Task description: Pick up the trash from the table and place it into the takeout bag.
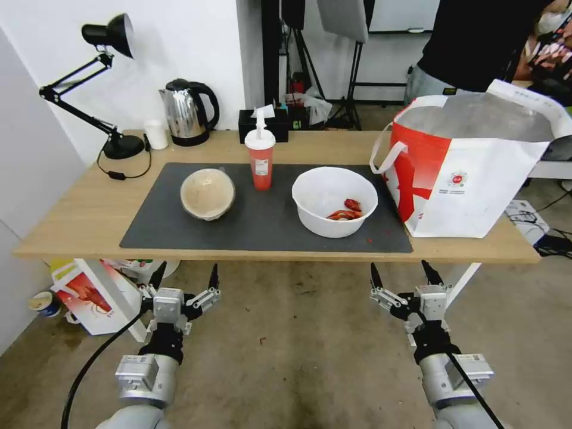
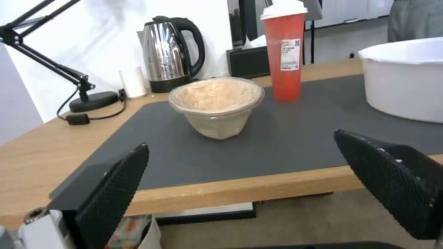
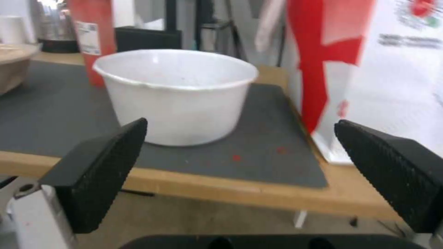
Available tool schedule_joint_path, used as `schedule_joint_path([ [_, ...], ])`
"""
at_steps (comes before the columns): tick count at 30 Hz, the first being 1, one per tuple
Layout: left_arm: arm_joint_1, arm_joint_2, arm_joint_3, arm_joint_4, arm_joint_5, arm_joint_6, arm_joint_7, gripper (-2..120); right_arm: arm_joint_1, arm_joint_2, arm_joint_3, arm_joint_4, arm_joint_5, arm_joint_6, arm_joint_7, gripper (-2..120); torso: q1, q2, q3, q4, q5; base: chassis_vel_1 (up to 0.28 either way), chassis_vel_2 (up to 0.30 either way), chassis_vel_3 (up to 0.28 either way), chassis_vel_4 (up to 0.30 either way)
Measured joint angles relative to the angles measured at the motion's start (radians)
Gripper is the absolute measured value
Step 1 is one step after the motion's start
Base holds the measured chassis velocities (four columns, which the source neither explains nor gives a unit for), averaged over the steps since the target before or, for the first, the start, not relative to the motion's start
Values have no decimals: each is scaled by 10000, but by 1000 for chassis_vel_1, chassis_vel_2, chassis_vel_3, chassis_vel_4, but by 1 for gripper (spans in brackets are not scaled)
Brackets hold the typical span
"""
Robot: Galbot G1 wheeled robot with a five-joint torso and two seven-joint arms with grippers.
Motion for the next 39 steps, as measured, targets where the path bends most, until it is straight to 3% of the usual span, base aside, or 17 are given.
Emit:
schedule_joint_path([
  [1,0,0,0,0,0,0,0,100,0,0,0,0,0,0,0,100,0,0,0,0,0,0,0,0,0],
  [4,0,0,0,0,0,0,0,100,722,-1017,82,80,589,-692,-198,100,0,0,1,0,1,0,0,0,0],
  [12,0,-2,0,0,0,0,2,100,1982,-2816,201,221,1545,-1813,-520,100,1,0,1,5,-6,0,0,0,0],
  [14,0,3,-1,0,0,1,2,100,2102,-2977,195,219,1644,-1927,-567,100,1,0,1,-9,9,0,0,0,0],
  [21,-1,1,0,0,0,1,2,100,3273,-4406,204,270,2452,-2776,-928,100,1,-1,1,0,0,0,0,0,0],
  [36,0,1,0,0,0,1,3,100,6392,-8272,269,387,4564,-5020,-1889,100,-1,0,1,0,-5,0,0,0,0],
  [39,0,1,0,0,0,1,2,100,6585,-8485,203,359,4649,-4984,-2054,100,-1,-1,1,-5,0,0,0,0,0],
])
